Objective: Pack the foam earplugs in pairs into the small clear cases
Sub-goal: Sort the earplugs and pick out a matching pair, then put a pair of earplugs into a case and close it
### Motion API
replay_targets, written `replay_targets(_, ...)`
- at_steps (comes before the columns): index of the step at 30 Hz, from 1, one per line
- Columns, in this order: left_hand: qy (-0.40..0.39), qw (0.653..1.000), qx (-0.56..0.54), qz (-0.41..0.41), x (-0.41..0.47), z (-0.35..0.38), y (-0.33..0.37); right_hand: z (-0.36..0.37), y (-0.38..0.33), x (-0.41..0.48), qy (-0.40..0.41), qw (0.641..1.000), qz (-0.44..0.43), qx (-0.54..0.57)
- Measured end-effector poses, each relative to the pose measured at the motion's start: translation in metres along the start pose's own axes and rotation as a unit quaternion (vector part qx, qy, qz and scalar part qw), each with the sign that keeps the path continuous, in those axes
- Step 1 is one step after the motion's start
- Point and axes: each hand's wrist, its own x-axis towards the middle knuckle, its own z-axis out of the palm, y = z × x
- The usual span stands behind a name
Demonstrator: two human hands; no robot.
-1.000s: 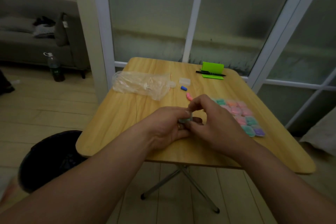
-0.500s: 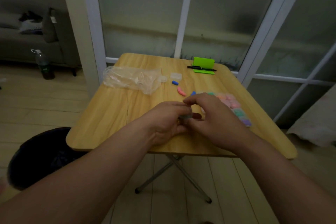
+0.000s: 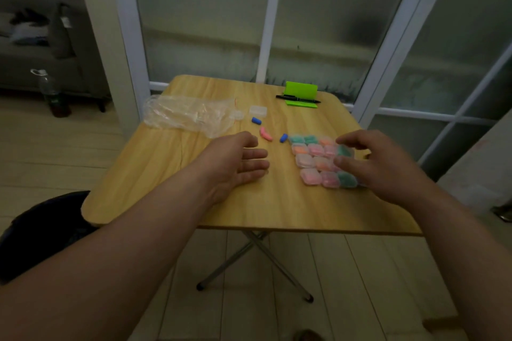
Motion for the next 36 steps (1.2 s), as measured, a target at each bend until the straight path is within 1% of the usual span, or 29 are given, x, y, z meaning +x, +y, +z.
replay_targets(4, 0.012, 1.000, 0.012, 0.004, 0.003, -0.001, -0.002, 0.002, 0.004, -0.001, -0.017, 1.000, 0.013, 0.000)
replay_targets(13, 0.024, 0.999, 0.034, 0.003, 0.004, 0.002, -0.003, 0.013, -0.020, -0.008, -0.043, 0.999, -0.021, 0.004)
replay_targets(17, 0.020, 0.999, 0.036, 0.008, 0.003, 0.005, -0.004, 0.036, -0.046, -0.007, -0.042, 0.996, -0.072, -0.034)
replay_targets(22, 0.015, 0.999, 0.035, 0.014, 0.000, 0.004, -0.003, 0.057, -0.065, 0.005, -0.060, 0.989, -0.107, -0.080)
replay_targets(26, 0.017, 0.999, 0.034, 0.018, 0.001, -0.003, -0.002, 0.060, -0.059, 0.012, -0.070, 0.986, -0.099, -0.117)
replay_targets(30, 0.021, 0.999, 0.033, 0.019, 0.005, -0.008, 0.000, 0.061, -0.054, 0.017, -0.080, 0.985, -0.083, -0.126)
replay_targets(32, 0.027, 0.999, 0.028, 0.018, 0.008, -0.011, 0.003, 0.060, -0.053, 0.020, -0.072, 0.990, -0.066, -0.106)
replay_targets(36, 0.038, 0.999, 0.006, 0.029, 0.014, -0.016, 0.010, 0.054, -0.049, 0.030, -0.023, 0.998, -0.023, -0.049)
